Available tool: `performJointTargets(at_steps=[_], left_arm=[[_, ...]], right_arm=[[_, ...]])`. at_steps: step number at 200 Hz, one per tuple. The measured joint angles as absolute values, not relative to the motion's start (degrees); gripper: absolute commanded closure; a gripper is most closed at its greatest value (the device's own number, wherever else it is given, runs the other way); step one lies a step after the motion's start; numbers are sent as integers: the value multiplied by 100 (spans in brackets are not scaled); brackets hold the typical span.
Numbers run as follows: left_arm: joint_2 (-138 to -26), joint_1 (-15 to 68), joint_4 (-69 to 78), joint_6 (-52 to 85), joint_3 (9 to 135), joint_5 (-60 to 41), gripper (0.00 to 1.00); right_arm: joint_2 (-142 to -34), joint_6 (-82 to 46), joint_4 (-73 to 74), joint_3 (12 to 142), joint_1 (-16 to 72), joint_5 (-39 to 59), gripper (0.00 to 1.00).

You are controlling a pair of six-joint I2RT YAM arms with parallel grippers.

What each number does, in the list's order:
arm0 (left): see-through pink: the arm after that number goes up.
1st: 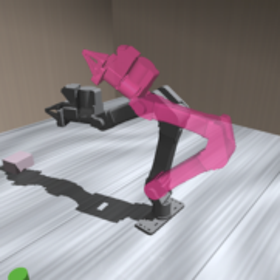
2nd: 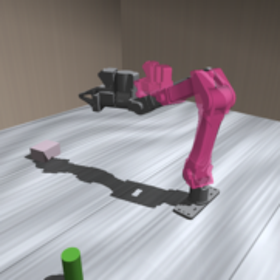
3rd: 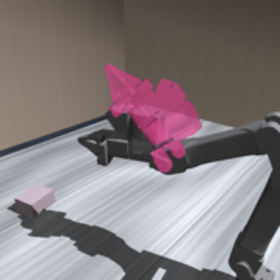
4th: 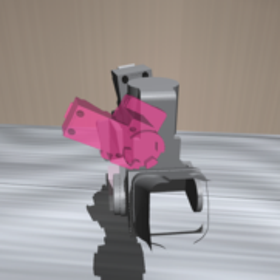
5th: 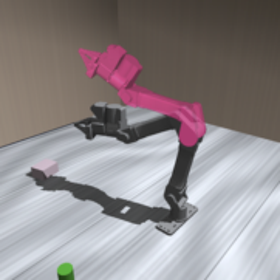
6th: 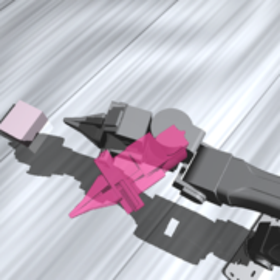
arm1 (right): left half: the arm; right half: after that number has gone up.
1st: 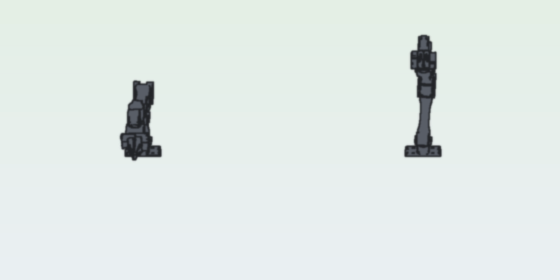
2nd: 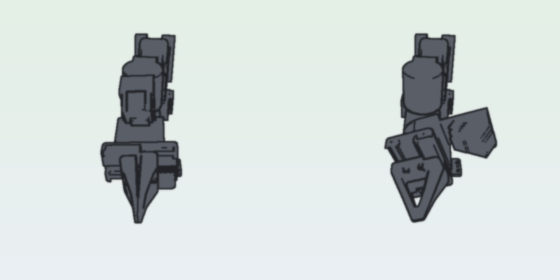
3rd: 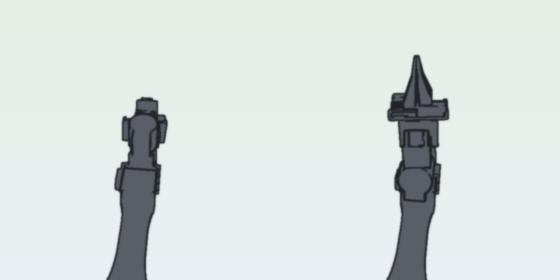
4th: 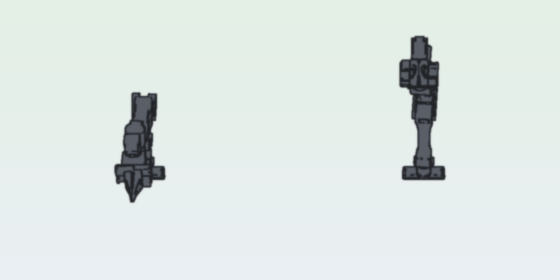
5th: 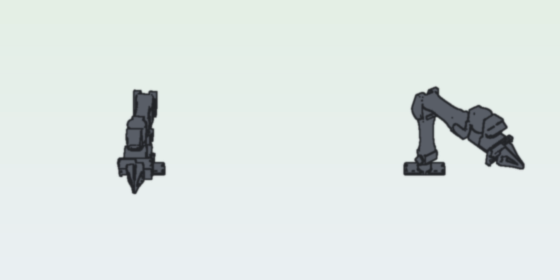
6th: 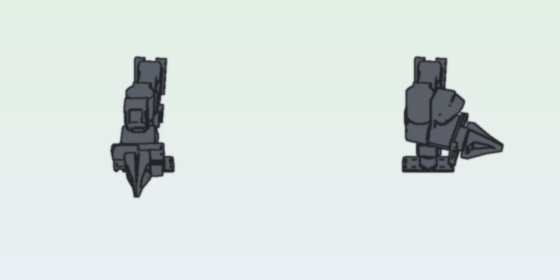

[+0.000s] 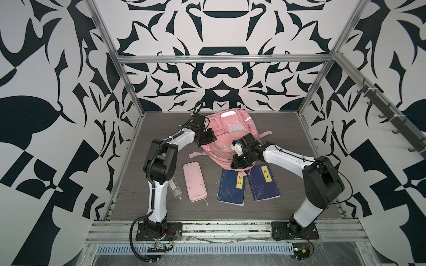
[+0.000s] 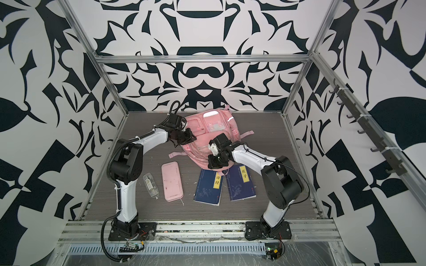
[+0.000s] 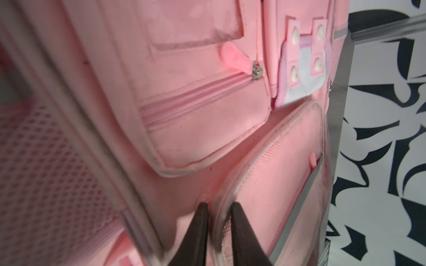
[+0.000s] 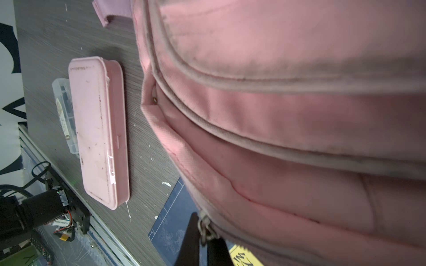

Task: Pack the student bag

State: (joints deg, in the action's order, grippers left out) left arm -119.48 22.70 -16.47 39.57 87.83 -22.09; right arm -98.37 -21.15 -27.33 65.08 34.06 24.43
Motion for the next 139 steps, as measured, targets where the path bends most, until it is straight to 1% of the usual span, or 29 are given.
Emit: performJointTargets(at_steps=[15,45,83,115,127,139], left_arm=[[-11948,2263,-1516,4056,8724,-2263,94],[-11948,2261,-1365,4215,8659,-2329,99],[-11948,2263,-1225,4357,8656,-2388,100],[-11948,2261,-1155,4418,8643,-2386,100],[-11948,2259,-1127,4421,8637,-2381,97],[-11948,2250,-1107,4416,8632,-2373,87]], right_arm=[[-9944,-2137,-2698,6521,3503,2445,100],[-10097,-2235,-2585,6619,3579,2467,100],[-10401,-2394,-2456,6938,3771,2491,100],[-10881,-2543,-2390,7413,3977,2504,100],[-11087,-2585,-2368,7601,4049,2504,100],[-11251,-2613,-2353,7734,4095,2506,100]])
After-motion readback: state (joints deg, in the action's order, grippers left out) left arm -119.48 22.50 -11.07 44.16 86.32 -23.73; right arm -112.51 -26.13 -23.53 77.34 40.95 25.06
